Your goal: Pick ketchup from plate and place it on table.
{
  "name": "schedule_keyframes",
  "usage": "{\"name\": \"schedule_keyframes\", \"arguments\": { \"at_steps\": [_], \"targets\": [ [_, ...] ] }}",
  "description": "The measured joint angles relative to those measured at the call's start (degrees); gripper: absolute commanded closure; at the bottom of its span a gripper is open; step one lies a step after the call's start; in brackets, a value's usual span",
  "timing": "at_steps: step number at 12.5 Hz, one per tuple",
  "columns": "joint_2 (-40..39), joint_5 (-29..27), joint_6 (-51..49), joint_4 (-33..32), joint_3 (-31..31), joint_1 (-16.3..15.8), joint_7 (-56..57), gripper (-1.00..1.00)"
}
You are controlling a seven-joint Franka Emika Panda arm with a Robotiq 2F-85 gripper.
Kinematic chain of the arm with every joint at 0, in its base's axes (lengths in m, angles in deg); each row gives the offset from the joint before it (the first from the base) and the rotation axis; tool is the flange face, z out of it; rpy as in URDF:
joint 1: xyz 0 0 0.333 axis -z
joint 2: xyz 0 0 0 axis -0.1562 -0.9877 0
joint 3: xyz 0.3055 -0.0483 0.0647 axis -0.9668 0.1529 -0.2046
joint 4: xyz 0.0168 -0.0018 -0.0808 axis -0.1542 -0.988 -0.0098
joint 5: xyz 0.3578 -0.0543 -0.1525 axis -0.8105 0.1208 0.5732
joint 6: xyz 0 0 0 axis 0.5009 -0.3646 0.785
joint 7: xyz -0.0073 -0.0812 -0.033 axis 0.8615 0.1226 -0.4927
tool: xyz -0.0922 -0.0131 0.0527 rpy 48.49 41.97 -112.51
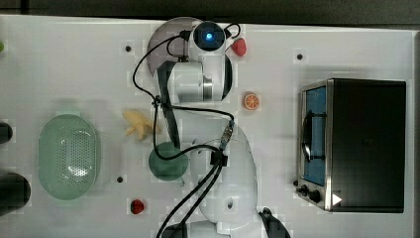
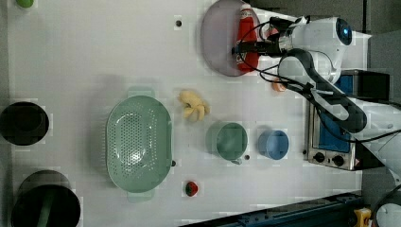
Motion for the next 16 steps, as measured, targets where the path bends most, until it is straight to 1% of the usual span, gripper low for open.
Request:
{"name": "schedule_keyframes", "arguments": {
  "at_steps": [2,6,9,11,14,15,16],
  "targets": [
    [0.31,0.14,0.36,0.28,0.27,0.12,0.00,-0.20],
    [0.53,0.50,0.36,1.12,0.33,0.35,0.08,-0.19],
    [1.51,-0.70,-0.42,1.12,0.29,0.28,-0.17,-0.19],
    [4.48,-0.95,-6.91,0.84,0.39,-0.09,-0.22,-0.19],
    [12.81,-6.68,-18.38,-0.11,0.28,-0.09,-0.45,-0.19],
    [16.06,-8.15,-22.38,0.17,0.27,-0.02,-0.50,-0.19],
    [19.28,-8.41,-25.47,0.78,0.34,0.08,-0.76,-0.19]
  ]
}}
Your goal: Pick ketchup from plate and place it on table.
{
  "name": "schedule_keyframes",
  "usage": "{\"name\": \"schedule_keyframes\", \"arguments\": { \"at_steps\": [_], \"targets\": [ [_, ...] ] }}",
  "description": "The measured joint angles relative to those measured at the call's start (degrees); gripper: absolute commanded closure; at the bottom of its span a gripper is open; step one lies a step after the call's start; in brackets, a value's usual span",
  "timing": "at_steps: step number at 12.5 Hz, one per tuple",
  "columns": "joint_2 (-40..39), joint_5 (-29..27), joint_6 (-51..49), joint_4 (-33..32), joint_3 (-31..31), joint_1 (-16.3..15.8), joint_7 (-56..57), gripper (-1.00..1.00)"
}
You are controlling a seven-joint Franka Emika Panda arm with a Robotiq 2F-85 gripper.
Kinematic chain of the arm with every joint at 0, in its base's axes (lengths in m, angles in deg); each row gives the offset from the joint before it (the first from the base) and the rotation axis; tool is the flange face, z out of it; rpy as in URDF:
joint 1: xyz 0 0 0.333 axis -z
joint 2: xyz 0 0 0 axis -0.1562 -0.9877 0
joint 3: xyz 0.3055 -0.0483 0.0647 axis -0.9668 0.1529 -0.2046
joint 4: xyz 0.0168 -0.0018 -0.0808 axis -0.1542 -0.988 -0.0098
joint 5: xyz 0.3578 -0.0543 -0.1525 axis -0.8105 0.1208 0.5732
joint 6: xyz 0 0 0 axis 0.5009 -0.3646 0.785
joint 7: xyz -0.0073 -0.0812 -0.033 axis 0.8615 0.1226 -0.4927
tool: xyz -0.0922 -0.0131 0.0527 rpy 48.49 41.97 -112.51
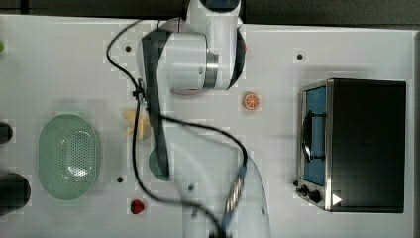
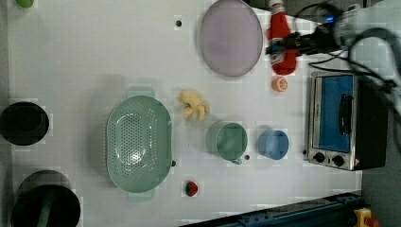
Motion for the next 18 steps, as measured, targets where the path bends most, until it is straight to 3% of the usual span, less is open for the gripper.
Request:
{"name": "schedule_keyframes", "arguments": {
  "at_steps": [4,8,12,18],
  "targets": [
    [12.80,0.48,-6.24,-0.50,0.63,0.80,-1.37,-0.19],
    [23.37,0.36,-9.20,-9.06,4.00,1.33,-1.68,-0.19],
    [25.82,0.26,-7.26,-20.14,7.35,2.22,-2.13,-0.19],
    [24.06,0.37,6.70,-38.83,8.55,3.73,-2.69,-0.19]
  ]
}}
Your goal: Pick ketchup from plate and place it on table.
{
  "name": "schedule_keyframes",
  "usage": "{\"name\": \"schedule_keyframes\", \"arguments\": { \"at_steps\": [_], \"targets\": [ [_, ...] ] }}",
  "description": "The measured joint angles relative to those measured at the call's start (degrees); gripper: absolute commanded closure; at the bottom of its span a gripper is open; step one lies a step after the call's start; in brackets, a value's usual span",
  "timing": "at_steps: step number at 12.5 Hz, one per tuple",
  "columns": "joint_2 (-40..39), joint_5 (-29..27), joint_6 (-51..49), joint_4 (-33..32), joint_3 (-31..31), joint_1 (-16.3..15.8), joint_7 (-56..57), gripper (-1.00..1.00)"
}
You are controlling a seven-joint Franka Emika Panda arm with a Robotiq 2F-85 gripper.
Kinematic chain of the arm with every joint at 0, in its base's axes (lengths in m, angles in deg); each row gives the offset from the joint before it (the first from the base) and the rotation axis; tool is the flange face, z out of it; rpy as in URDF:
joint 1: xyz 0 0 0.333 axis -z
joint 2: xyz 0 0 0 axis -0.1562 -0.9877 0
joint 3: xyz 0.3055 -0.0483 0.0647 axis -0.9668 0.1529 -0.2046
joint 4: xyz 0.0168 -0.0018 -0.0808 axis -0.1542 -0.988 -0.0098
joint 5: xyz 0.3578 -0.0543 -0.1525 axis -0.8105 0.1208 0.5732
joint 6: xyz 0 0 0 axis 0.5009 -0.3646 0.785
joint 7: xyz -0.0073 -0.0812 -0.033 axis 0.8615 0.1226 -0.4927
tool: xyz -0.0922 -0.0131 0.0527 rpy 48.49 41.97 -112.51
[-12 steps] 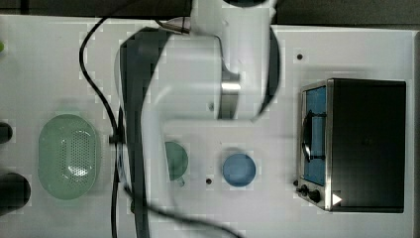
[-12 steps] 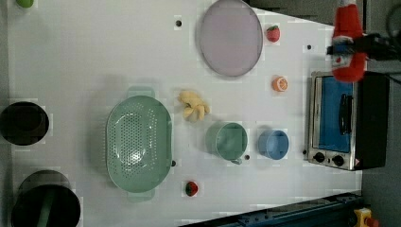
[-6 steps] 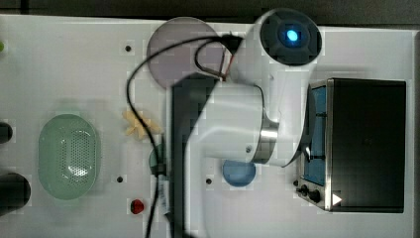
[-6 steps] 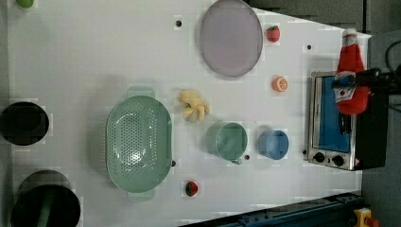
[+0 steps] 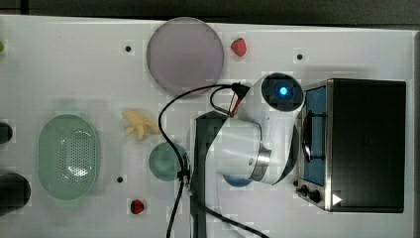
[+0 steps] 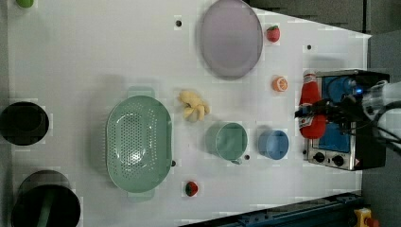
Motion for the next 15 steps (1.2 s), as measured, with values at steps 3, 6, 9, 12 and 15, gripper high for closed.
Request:
{"name": "schedule_keyframes", "arguments": {
  "at_steps": [3,6,9,12,15],
  "targets": [
    [-4.46,0.26,6.74,-2.24,-0.52,-0.29,0.00,-0.19],
    [-7.96,0.16,9.65,-3.47,-1.21,-0.31,-0.08,-0.19],
    [-10.20,0.31,12.62,-3.92,-1.17,-0.72,-0.14,-0.25],
    [-10.46,0.05,14.32,-4.03,-1.40,-0.51,-0.14,-0.89],
    [-8.78,-0.26,13.18,-2.57,-1.33,-0.79,-0.14,-1.00]
  ]
}}
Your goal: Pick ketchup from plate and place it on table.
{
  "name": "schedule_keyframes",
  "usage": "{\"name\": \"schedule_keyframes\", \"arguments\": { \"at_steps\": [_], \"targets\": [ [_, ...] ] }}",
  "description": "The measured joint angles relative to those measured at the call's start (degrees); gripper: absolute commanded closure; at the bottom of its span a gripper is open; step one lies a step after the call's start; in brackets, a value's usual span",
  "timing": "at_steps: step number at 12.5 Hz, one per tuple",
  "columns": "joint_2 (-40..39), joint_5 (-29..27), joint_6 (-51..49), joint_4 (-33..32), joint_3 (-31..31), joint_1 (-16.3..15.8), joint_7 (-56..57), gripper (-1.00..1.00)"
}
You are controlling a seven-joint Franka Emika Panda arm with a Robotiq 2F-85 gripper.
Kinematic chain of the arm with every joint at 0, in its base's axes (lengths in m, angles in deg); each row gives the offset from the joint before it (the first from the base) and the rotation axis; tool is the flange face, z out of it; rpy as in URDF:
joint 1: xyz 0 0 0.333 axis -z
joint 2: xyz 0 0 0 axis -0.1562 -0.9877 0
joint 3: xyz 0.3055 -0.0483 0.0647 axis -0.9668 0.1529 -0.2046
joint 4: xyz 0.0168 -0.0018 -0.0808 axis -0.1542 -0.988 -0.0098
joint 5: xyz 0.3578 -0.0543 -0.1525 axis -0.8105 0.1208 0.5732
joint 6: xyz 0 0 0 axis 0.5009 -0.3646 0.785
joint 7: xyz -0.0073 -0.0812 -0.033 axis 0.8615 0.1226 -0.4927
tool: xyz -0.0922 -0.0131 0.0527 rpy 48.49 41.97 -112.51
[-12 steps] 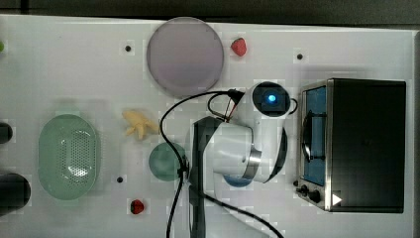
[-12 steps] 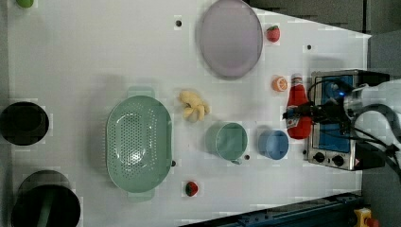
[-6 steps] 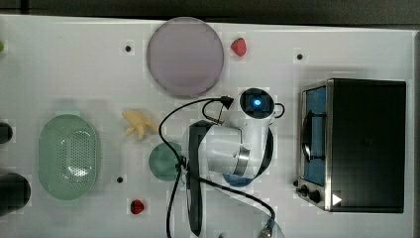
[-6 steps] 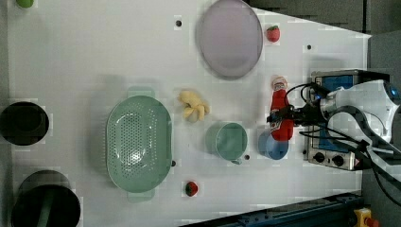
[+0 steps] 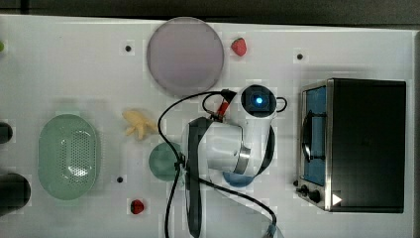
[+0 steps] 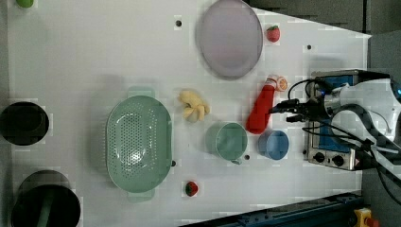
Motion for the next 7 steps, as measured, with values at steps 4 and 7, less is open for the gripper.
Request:
{"name": "schedule_keyframes", "arguments": {
  "at_steps": [4,7],
  "targets": [
    [6.50,0.26,-8.56,5.26,-0.51,-0.10,-4.45,-1.00],
    [12.50,0.40,-16.81,13.32,-1.26,-0.58,-13.88,-1.00]
  ]
}}
